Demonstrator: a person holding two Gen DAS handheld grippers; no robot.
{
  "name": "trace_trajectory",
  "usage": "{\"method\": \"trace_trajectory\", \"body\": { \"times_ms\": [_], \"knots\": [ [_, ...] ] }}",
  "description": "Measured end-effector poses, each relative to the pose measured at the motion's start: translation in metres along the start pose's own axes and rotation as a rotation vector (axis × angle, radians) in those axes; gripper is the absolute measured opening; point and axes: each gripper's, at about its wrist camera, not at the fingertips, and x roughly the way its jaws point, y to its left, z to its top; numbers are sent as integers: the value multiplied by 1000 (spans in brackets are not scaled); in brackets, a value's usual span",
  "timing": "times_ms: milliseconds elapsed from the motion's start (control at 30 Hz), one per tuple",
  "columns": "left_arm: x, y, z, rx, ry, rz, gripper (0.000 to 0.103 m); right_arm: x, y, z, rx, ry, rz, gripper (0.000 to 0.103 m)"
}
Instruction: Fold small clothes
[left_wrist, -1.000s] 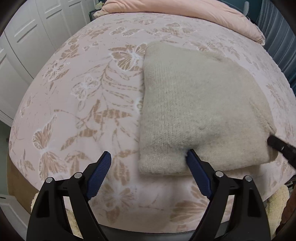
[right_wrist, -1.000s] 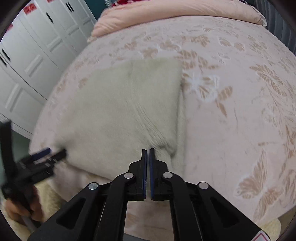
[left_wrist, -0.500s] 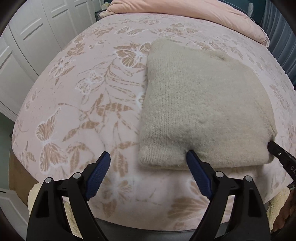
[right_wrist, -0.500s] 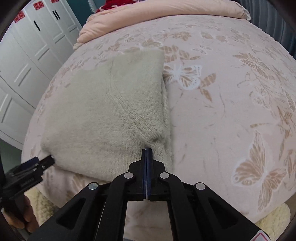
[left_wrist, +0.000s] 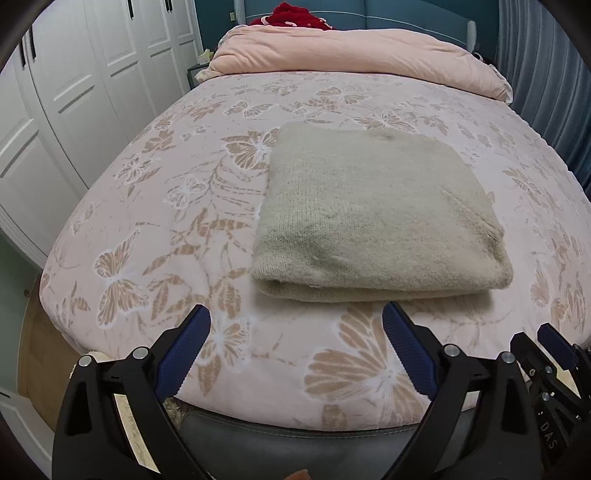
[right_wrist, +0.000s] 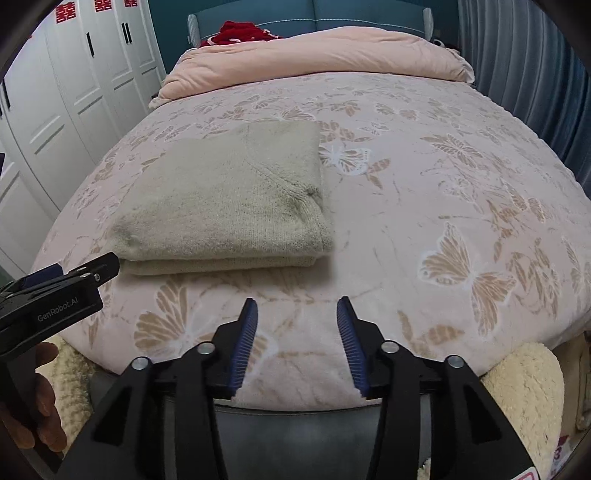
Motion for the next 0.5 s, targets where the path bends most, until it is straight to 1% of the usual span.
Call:
{"method": "trace_trajectory", "body": {
  "times_ms": [67, 100, 167, 267, 433, 500],
  "knots": [
    [-2, -3, -6, -15, -7, -2, 92, -2, 0, -3, 7, -2, -5, 52],
    [-2, -3, -9, -21, -7, -8, 92, -2, 0, -5, 12, 0, -4, 52],
    [-2, -6, -15, -25, -1, -1, 92, -2, 0, -8, 19, 7, -1, 55],
    [-6, -9, -21, -20, -19, 13, 92, -3, 3, -12, 11, 11, 1, 58],
    [-17, -17, -27, 17, -70, 24, 92, -10, 12, -15, -11, -3, 6, 59],
    [-20, -20, -28, 28, -82, 13, 92, -13, 16, -15, -25, -15, 6, 59]
  ]
}}
